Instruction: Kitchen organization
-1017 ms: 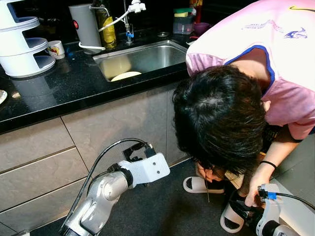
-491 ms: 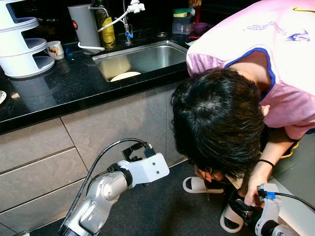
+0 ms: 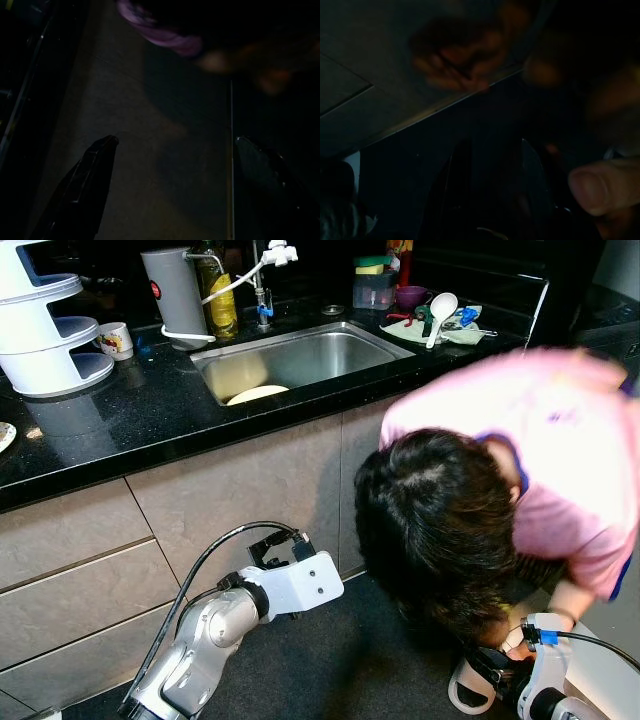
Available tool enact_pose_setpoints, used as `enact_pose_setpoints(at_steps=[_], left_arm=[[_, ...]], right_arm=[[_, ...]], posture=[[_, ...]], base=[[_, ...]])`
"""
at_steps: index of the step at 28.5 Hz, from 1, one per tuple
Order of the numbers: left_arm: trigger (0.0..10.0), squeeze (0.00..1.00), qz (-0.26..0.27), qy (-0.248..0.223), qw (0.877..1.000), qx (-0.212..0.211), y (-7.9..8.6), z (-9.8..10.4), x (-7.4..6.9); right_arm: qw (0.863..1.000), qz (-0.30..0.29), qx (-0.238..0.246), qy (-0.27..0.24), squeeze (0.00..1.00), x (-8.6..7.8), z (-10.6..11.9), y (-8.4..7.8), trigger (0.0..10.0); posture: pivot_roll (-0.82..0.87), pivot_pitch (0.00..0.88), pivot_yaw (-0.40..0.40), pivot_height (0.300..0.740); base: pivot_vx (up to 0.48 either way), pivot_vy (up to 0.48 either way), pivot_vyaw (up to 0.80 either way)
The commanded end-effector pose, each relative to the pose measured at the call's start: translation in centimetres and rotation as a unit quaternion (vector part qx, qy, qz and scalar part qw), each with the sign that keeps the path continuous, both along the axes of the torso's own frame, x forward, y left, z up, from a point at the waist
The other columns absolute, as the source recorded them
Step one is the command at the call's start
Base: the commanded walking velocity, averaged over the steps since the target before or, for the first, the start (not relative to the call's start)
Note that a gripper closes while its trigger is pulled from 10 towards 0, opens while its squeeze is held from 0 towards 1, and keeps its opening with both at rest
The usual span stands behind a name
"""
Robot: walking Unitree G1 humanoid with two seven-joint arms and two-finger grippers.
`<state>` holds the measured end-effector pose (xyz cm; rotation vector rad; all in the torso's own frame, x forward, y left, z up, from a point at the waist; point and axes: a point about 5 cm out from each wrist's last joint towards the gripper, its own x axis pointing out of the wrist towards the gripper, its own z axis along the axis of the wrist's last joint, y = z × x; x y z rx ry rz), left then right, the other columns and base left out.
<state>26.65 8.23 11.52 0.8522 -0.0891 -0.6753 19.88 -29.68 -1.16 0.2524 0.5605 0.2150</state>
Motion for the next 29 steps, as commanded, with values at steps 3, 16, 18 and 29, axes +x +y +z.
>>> enact_pose_setpoints(at_steps=[3,16,18,29], left_arm=[[10.0,0.0,0.003,0.003,1.0,0.007,0.2,-0.2,0.3],[10.0,0.0,0.002,0.003,1.0,0.006,0.0,-0.2,0.2],[10.0,0.0,0.002,0.003,1.0,0.007,0.0,-0.2,0.2],[10.0,0.0,0.002,0.004,1.0,0.006,0.0,-0.2,0.1]], right_arm=[[0.998,-0.027,0.051,-0.04,0.0,0.4,0.9,-0.4,10.0],[0.969,0.081,0.206,-0.106,0.0,1.4,4.2,1.3,10.0],[0.96,0.109,0.233,-0.114,0.0,1.2,4.8,1.9,10.0],[0.956,0.12,0.245,-0.107,0.0,0.7,5.2,2.3,10.0]], posture=[[-0.04,0.0,0.012,0.74],[-0.04,0.0,-0.006,0.74],[-0.03,0.0,-0.008,0.74],[-0.03,0.0,-0.007,0.74]], base=[[0.0,0.0,0.0],[0.0,0.0,0.0],[0.0,0.0,0.0],[0.0,0.0,0.0]])
